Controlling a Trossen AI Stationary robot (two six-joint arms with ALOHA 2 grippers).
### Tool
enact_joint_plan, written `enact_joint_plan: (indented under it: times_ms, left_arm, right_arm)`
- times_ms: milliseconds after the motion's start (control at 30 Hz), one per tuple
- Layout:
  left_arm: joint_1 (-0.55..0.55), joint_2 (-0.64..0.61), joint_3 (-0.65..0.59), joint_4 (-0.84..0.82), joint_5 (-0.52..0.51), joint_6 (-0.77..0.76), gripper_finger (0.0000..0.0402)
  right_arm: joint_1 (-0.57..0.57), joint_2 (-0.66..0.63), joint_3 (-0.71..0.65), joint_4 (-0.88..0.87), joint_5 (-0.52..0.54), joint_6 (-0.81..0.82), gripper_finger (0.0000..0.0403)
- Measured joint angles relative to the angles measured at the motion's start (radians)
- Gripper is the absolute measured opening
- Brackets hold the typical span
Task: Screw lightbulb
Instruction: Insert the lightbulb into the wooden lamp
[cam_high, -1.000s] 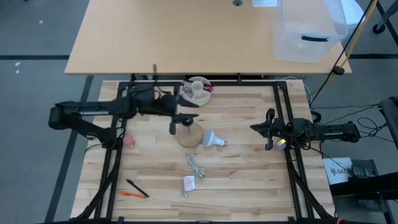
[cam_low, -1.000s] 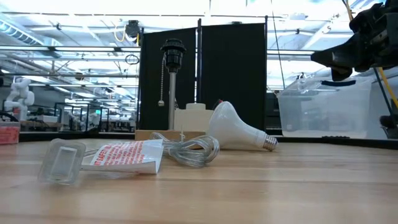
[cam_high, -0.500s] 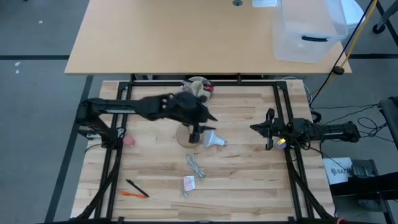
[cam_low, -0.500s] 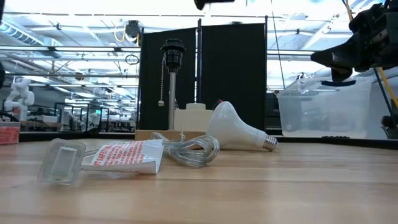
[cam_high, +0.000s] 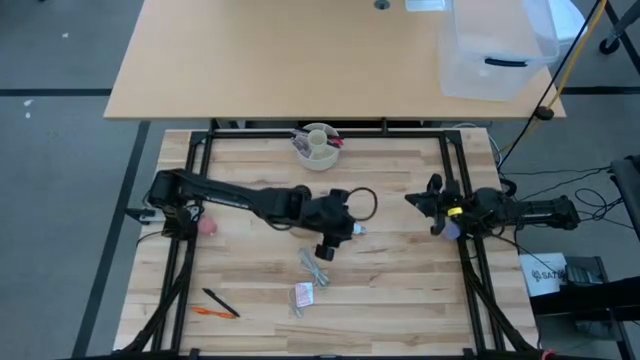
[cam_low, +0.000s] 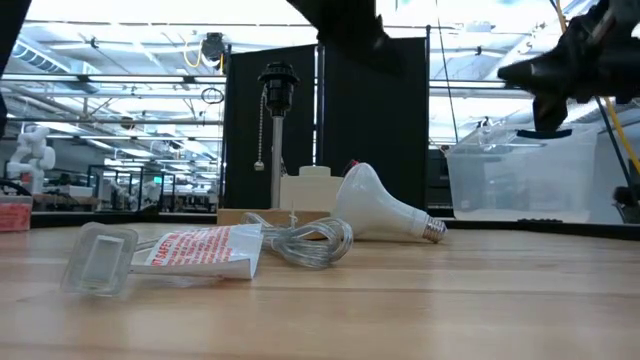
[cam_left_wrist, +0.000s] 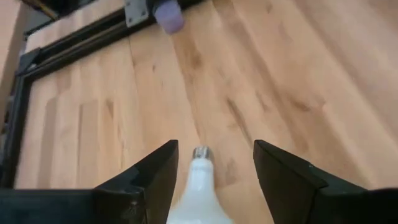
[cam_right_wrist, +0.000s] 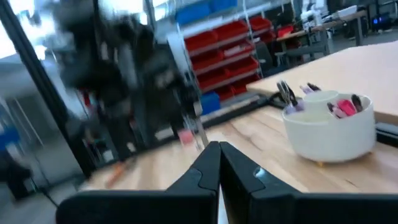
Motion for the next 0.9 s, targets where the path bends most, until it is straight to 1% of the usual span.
enact_joint_plan:
  times_ms: [100, 233, 267, 333, 400, 467, 600, 700, 767, 900]
  left_arm:
    - [-0.009, 0.026, 0.0, -0.008, -0.006, -0.005, 0.0209]
    - [-0.032, 0.064, 0.0, -0.062, -0.025, -0.006, 0.019]
    - [-0.039, 0.066, 0.0, -0.083, -0.053, -0.009, 0.0184]
    - [-0.053, 0.059, 0.0, -0.114, -0.147, -0.032, 0.017]
    - [-0.066, 0.032, 0.0, -0.125, -0.236, -0.052, 0.0151]
    - [-0.079, -0.019, 0.0, -0.105, -0.284, -0.063, 0.0129]
    - [-0.097, -0.152, -0.018, -0.057, -0.342, -0.096, 0.0079]
    - [-0.089, -0.273, -0.103, -0.014, -0.407, -0.155, 0.0035]
    - [-0.083, -0.357, -0.199, 0.062, -0.422, -0.2, 0.0011]
    - [-0.073, -0.504, -0.442, 0.245, -0.429, -0.282, 0.0004]
  right_arm:
    - [0.0, 0.0, 0.0, 0.043, -0.003, 0.016, 0.0]
    - [0.0, 0.008, 0.0, 0.051, -0.009, 0.086, 0.0]
    - [0.0, 0.014, 0.0, 0.059, -0.025, 0.091, 0.0]
    - [0.0, 0.034, 0.0, 0.097, -0.066, 0.092, 0.0]
    - [0.0, 0.06, 0.0, 0.16, -0.118, 0.076, 0.0]
    - [0.0, 0.093, 0.004, 0.224, -0.151, 0.051, 0.0]
    - [0.0, 0.189, 0.074, 0.182, -0.159, 0.001, 0.0]
    - [0.0, 0.284, 0.124, 0.161, -0.162, -0.029, 0.0]
    - [0.0, 0.354, 0.152, 0.159, -0.162, -0.044, 0.0]
    - [0.0, 0.474, 0.193, 0.162, -0.156, -0.086, 0.0]
